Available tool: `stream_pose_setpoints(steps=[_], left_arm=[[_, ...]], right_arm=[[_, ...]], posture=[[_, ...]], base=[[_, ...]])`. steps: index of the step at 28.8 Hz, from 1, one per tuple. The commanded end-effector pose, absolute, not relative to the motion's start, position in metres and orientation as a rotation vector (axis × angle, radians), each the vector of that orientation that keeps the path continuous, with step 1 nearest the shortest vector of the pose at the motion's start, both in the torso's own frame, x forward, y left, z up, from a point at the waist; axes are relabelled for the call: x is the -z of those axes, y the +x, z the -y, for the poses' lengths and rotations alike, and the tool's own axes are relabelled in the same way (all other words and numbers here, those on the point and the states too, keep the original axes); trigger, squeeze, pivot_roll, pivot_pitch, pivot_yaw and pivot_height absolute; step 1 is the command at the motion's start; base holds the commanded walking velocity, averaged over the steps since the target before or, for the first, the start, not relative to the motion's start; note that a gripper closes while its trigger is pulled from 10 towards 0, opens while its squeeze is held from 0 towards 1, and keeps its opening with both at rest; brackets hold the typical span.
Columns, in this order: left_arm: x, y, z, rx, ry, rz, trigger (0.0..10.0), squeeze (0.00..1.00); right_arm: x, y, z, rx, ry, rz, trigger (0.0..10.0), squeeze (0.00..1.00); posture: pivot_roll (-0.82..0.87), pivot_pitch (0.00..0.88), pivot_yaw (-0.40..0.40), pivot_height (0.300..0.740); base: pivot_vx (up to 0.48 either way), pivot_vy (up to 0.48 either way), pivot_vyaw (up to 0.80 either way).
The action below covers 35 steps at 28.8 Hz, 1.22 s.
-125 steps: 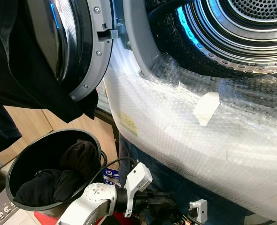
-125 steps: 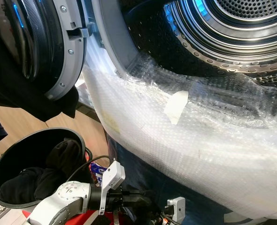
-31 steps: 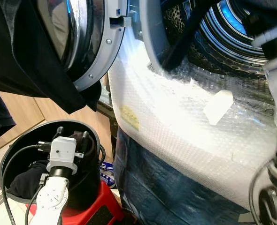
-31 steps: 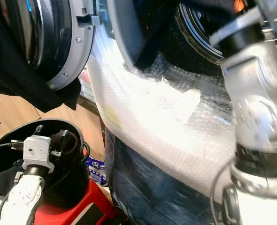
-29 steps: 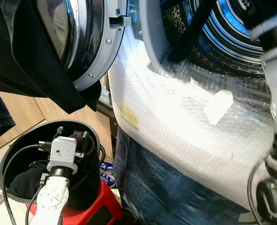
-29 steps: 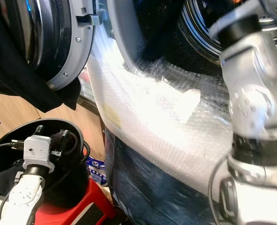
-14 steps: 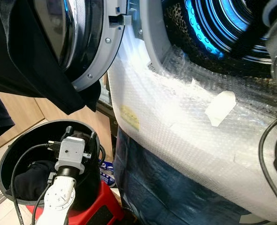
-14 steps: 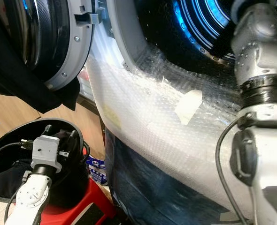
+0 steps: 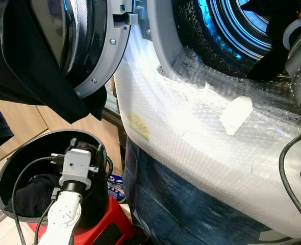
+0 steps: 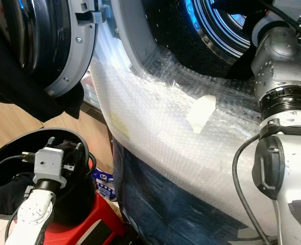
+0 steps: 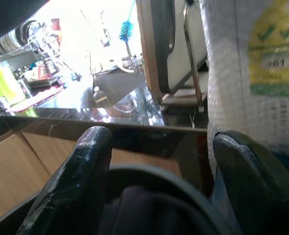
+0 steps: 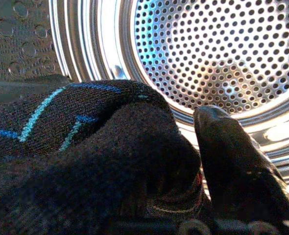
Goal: Clothes washing
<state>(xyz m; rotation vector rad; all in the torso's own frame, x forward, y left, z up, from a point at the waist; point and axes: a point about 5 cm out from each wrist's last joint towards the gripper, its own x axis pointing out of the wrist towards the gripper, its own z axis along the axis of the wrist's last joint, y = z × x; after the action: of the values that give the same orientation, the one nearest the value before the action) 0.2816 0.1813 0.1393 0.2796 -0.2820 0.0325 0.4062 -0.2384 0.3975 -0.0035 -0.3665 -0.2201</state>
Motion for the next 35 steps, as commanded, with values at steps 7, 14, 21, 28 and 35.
stream_pose_setpoints(steps=[7, 14, 21, 28, 35], left_arm=[[-0.140, 0.288, -0.186, -0.040, 0.249, 0.266, 10.0, 0.00], [-0.147, 0.294, -0.185, -0.024, 0.253, 0.288, 10.0, 0.00], [-0.136, 0.293, -0.178, 0.026, 0.234, 0.242, 10.0, 0.00], [-0.139, 0.297, -0.171, 0.067, 0.185, 0.242, 10.0, 0.00], [-0.139, 0.300, -0.169, 0.083, 0.187, 0.240, 10.0, 0.00]], right_arm=[[-0.409, 0.405, 0.234, 0.225, -0.008, 0.398, 10.0, 1.00], [-0.448, 0.392, 0.228, 0.232, -0.075, 0.553, 10.0, 1.00], [-0.458, 0.382, 0.243, 0.395, -0.094, 0.639, 10.0, 1.00], [-0.467, 0.376, 0.240, 0.335, -0.024, 0.727, 10.0, 1.00], [-0.463, 0.378, 0.243, 0.350, 0.075, 0.691, 10.0, 1.00]], posture=[[0.03, 0.127, -0.018, 0.740], [0.04, 0.134, -0.008, 0.740], [0.01, 0.134, -0.003, 0.740], [0.01, 0.138, 0.019, 0.740], [-0.02, 0.126, 0.029, 0.740]], base=[[0.000, 0.000, 0.00], [0.000, 0.000, 0.00], [0.000, 0.000, 0.00], [0.000, 0.000, 0.00], [0.000, 0.000, 0.00]])
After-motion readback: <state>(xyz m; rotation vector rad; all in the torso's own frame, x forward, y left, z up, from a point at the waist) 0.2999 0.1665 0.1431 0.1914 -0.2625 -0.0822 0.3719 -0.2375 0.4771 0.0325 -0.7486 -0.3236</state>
